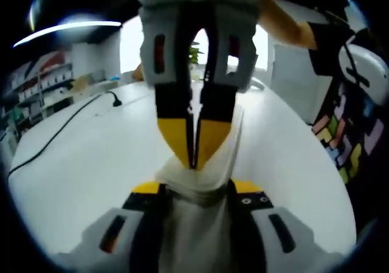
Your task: Arrange the utensils inside the cutlery case until each visible utensil rests in its matching compartment.
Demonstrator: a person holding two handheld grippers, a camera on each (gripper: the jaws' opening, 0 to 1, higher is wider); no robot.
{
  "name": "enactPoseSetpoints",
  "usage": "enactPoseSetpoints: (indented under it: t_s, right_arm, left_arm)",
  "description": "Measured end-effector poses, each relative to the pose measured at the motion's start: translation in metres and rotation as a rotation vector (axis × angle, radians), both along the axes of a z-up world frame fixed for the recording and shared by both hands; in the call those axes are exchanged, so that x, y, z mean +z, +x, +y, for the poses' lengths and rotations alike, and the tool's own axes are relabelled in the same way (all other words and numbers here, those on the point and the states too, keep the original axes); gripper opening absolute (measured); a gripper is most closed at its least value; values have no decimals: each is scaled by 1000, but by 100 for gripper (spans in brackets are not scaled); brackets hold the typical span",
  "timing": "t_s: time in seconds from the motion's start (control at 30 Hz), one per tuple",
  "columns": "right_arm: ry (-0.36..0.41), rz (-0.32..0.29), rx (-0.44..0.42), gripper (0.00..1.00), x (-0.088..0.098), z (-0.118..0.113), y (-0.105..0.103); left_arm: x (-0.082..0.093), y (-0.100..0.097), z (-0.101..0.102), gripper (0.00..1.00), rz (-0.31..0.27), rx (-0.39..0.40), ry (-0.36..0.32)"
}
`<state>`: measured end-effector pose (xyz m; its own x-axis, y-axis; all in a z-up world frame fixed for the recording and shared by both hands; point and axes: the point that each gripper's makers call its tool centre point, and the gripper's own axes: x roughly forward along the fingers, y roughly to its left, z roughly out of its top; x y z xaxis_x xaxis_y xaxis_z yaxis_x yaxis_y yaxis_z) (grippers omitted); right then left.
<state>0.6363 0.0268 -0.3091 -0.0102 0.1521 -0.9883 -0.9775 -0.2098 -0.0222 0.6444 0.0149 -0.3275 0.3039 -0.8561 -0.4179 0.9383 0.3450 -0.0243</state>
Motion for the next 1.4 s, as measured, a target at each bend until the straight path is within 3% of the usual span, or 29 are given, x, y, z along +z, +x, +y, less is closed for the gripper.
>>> enactPoseSetpoints:
  t_s: [0.23,0.47,0.73,0.8,0.87,0.97,1.03,1.13,1.4]
  right_arm:
    - [-48,2,1,0,0,0,0]
    - [-71,9,6,0,0,-1,-1]
    - [45,61,-42,0,3,-3,-1]
    - [89,101,-54,13,5,-2,-8]
    - [136,59,-21,20,9,-1,-4]
    - [140,8,-57,33,11,-8,6]
    - [167,2,-75,34,12,-7,9]
    - [205,68,-101,39,13,-2,-2]
    - [205,70,-139,38,3,4,0]
  left_arm:
    - [2,2,10,44,19,32,-32]
    - [3,-8,4,44,23,9,-39]
    - [4,-8,4,43,38,49,-58]
    - [3,-8,5,43,37,59,-62]
    - [3,-8,6,43,45,63,-68]
    - [3,-8,6,43,47,63,-81]
    - [3,-8,5,43,49,63,-86]
    - [3,-9,5,43,50,64,-91]
    - [3,-8,7,39,48,68,-89]
